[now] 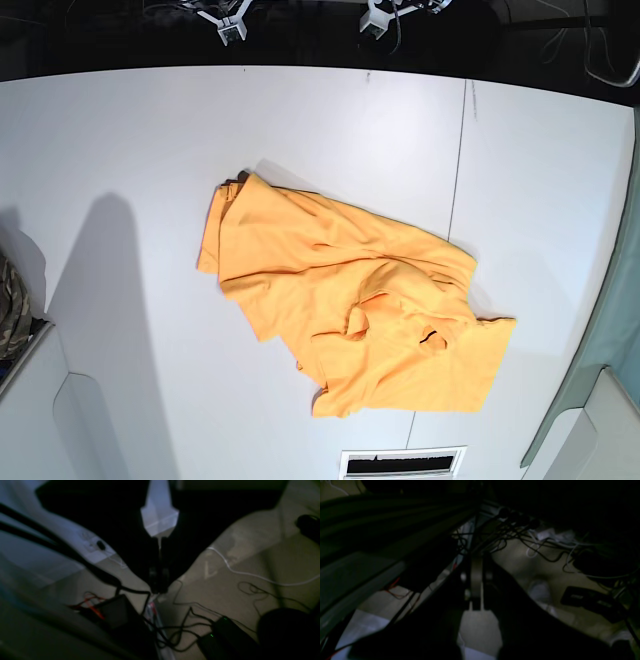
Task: Layout the t-shirt on the table in an organized manner, then fold the t-shirt properly
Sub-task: 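Move both grippers from rest toward the crumpled orange t-shirt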
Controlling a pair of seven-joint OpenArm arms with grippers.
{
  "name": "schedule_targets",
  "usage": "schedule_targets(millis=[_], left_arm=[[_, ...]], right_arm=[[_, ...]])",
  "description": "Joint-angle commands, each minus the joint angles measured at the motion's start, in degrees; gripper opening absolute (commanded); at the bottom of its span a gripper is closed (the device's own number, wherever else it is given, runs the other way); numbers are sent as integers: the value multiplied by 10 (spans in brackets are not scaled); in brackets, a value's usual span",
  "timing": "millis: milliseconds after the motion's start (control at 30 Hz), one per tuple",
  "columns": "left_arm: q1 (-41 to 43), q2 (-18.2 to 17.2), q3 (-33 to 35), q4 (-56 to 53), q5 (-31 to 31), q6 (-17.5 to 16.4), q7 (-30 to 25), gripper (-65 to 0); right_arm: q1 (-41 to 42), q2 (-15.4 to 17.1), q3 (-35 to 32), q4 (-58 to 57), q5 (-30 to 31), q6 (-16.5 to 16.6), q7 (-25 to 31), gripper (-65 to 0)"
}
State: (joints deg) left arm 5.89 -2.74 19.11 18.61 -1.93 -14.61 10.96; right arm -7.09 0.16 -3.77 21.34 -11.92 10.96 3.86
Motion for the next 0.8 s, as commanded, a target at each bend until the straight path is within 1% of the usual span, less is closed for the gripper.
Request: schedule_targets(millis=[0, 33, 133, 167, 200, 300, 433, 500, 667, 700, 767], left_arm=[[10, -8, 0, 17, 0, -4, 0, -650], [19, -14, 0, 33, 0, -4, 1, -623], [53, -33, 0, 94, -26, -4, 10, -513], [66, -40, 0, 115, -33, -4, 10, -489], [78, -48, 0, 137, -39, -4, 12, -479], [115, -67, 0, 210, -50, -4, 25, -479], [169, -96, -18, 326, -49, -4, 51, -479], [200, -107, -45, 392, -50, -4, 58, -479], [279, -119, -148, 562, -52, -4, 61, -479], [294, -121, -166, 596, -52, -4, 63, -479], [320, -130, -198, 664, -65, -7, 75, -479]], right_arm=[[-15, 2, -1, 20, 2, 3, 5, -644], [-29, 2, -1, 39, 2, 3, 5, -644], [-75, 3, -1, 105, 3, 4, 5, -644], [-91, 5, -1, 129, 7, 5, 5, -644], [-108, 8, -1, 153, 16, 10, 5, -644], [-154, 18, -1, 233, 53, 25, 2, -644], [-224, 40, -1, 354, 86, 56, 2, -644], [-260, 54, -1, 421, 106, 84, 1, -644], [-344, 96, -1, 601, 160, 183, 0, -644], [-359, 105, -1, 638, 171, 196, 0, -644], [-384, 121, -1, 708, 191, 203, 0, -644]])
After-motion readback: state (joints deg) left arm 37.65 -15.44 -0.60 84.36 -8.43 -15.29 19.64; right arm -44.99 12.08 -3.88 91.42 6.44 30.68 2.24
